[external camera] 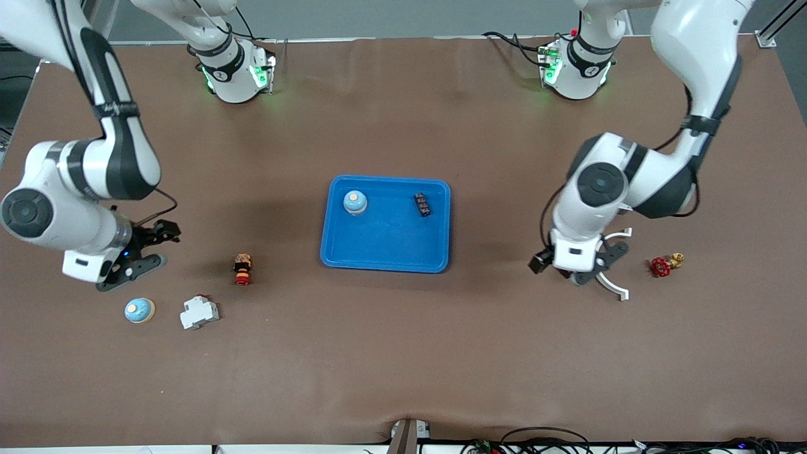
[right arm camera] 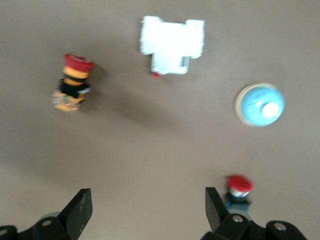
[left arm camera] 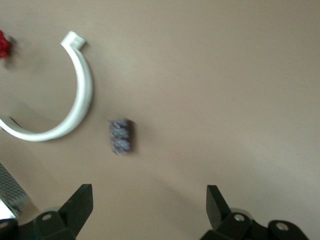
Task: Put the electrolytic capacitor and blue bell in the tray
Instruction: 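Grasp a second blue bell with the right gripper while the left grasps a capacitor, then carry the capacitor into the tray with the left gripper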
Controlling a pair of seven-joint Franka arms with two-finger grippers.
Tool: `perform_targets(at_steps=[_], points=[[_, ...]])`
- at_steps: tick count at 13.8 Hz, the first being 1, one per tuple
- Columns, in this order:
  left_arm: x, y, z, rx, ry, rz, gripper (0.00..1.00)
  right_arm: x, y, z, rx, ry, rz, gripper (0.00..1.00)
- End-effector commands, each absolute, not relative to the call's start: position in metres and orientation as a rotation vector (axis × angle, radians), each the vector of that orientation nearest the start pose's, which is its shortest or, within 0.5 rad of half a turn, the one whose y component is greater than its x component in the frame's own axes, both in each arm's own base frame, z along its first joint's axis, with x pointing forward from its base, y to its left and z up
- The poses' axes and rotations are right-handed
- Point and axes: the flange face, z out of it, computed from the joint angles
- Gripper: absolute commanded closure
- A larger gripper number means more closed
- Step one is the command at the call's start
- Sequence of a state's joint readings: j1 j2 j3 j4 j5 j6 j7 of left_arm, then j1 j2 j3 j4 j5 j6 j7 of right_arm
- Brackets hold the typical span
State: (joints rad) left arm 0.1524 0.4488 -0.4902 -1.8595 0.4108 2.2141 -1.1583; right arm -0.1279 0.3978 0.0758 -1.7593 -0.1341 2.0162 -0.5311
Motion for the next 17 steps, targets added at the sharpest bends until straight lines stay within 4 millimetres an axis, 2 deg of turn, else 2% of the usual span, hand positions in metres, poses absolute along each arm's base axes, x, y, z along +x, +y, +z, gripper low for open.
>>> perform_targets(at_steps=[1,2,4,6,8,11,13,14,15,17], points=[[0.610,-0.150,0.260,-2.875,-0.939,-0.003,0.00,0.670,-0.072,0.318,-3.028,-0.947,0.236,0.00],[0.612,-0.143,0.243,-2.875,-0.975,0.035,0.00,0.676,-0.074,0.314,-3.034,-0.959,0.234,0.00],[0.613,-0.134,0.222,-2.887,-1.032,0.065,0.00,0.687,-0.084,0.303,-3.078,-1.012,0.206,0.00],[0.612,-0.133,0.206,-2.873,-1.077,0.095,0.15,0.692,-0.098,0.284,-3.101,-1.021,0.166,0.00],[0.612,-0.126,0.202,-2.861,-1.110,0.102,0.19,0.696,-0.110,0.267,-3.111,-1.010,0.099,0.00],[0.610,-0.120,0.194,-2.851,-1.106,0.115,0.48,0.699,-0.122,0.243,-3.100,-1.051,0.037,0.00],[0.612,-0.120,0.197,-2.852,-1.112,0.107,0.83,0.699,-0.128,0.235,-3.098,-1.056,0.028,0.00],[0.611,-0.122,0.194,-2.853,-1.107,0.114,0.97,0.698,-0.130,0.229,-3.095,-1.055,0.040,0.00],[0.611,-0.120,0.194,-2.851,-1.112,0.114,1.00,0.697,-0.133,0.222,-3.093,-1.054,0.052,0.00],[0.612,-0.119,0.197,-2.846,-1.115,0.111,1.00,0.699,-0.137,0.213,-3.090,-1.116,0.009,0.00]])
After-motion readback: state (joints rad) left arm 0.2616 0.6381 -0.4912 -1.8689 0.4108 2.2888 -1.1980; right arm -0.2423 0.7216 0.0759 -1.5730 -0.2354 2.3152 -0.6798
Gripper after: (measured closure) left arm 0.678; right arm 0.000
